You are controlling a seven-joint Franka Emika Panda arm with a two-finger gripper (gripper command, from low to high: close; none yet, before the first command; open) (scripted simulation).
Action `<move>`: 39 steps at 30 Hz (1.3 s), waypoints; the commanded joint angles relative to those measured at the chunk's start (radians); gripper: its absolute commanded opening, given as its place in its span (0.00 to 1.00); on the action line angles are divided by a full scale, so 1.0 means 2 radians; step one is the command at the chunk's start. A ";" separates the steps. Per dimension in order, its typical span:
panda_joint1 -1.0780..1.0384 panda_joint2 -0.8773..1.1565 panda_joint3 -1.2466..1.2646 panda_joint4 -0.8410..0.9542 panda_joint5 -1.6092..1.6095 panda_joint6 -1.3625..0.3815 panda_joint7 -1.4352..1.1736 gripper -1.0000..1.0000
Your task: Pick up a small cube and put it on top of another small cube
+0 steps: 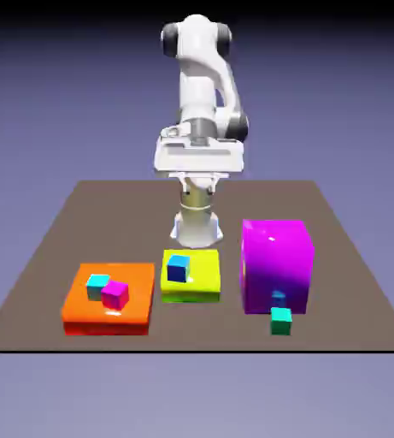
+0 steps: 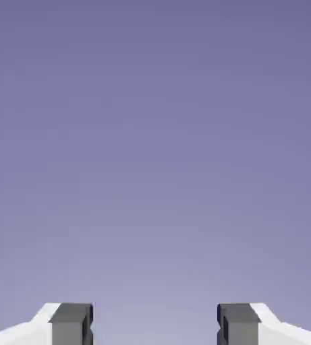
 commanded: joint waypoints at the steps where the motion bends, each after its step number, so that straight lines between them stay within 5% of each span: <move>1: -0.004 0.018 0.009 0.013 -0.003 -0.015 0.009 0.50; 33: -0.126 0.598 0.310 0.435 -0.098 -0.485 0.308 0.50; 39: -0.110 0.653 0.290 0.415 -0.125 -0.423 0.326 0.50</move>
